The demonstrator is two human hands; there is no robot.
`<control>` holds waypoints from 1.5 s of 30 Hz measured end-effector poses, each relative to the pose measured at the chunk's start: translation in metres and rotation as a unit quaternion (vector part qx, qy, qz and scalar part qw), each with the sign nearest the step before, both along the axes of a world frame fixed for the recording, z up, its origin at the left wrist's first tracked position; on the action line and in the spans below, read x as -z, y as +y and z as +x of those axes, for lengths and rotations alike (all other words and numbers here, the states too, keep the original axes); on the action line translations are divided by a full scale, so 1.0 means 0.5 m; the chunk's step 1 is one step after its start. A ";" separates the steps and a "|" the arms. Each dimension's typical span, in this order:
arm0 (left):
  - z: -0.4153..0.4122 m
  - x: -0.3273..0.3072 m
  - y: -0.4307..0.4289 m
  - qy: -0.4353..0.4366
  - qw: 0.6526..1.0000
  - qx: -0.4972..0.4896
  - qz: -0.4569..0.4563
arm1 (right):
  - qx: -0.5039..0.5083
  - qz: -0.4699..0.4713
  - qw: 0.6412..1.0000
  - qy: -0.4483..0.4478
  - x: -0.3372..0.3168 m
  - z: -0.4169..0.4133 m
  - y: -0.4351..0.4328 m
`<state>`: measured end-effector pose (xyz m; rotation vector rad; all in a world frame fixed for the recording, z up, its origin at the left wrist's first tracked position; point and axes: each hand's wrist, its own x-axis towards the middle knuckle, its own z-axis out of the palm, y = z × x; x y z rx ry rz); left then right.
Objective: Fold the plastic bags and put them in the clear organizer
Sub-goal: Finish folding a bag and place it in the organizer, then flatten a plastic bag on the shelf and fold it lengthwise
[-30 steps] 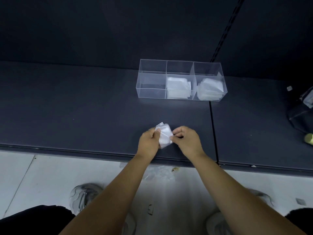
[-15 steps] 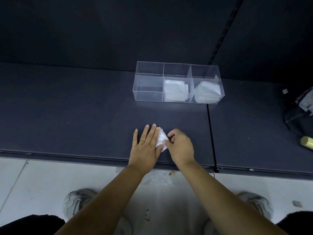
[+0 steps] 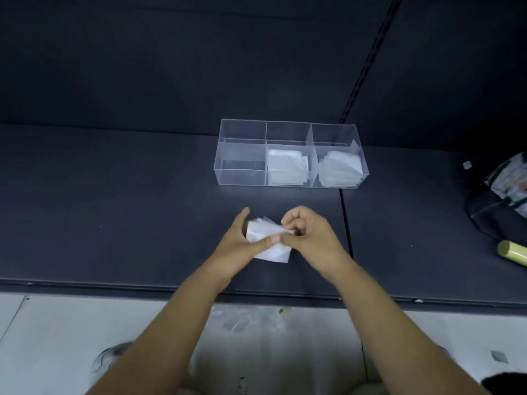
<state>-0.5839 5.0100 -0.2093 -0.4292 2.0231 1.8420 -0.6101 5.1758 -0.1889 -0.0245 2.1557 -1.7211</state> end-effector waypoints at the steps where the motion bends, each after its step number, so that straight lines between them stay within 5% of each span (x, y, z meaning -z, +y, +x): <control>1: -0.021 -0.014 -0.003 -0.005 0.999 -0.001 0.034 | -0.030 0.007 1.000 0.004 -0.016 -0.016 0.014; 5: -0.106 -0.045 0.026 0.002 0.988 -0.055 0.144 | -0.019 0.000 1.000 -0.005 -0.052 -0.078 0.071; 10: -0.214 -0.077 0.116 0.069 0.981 -0.116 0.138 | 0.168 -0.012 0.985 -0.031 -0.047 -0.170 0.140; 13: -0.257 -0.072 0.139 0.187 0.970 -0.154 -0.025 | 0.298 0.044 0.953 0.033 -0.031 -0.251 0.193; 16: -0.249 -0.031 0.138 0.300 0.912 -0.065 -0.274 | 0.318 0.120 0.939 0.054 -0.001 -0.306 0.226; 20: -0.215 0.042 0.136 0.310 0.810 0.102 -0.488 | 0.261 0.256 0.926 0.094 0.030 -0.325 0.228; 23: -0.208 0.063 0.131 0.300 0.766 0.141 -0.550 | 0.238 0.337 0.901 0.133 0.031 -0.327 0.213; 29: -0.209 0.057 0.130 0.288 0.768 0.157 -0.550 | 0.248 0.271 0.922 0.126 0.035 -0.310 0.203; 39: -0.140 0.047 0.107 0.287 0.801 0.097 -0.516 | 0.190 0.421 0.878 -0.126 0.018 -0.349 0.142; 42: -0.062 0.062 0.066 0.268 0.817 0.044 -0.509 | 0.184 0.432 0.876 -0.108 0.006 -0.341 0.138; 45: 0.012 0.087 0.009 0.206 0.826 0.015 -0.525 | 0.225 0.389 0.894 0.000 0.004 -0.291 0.129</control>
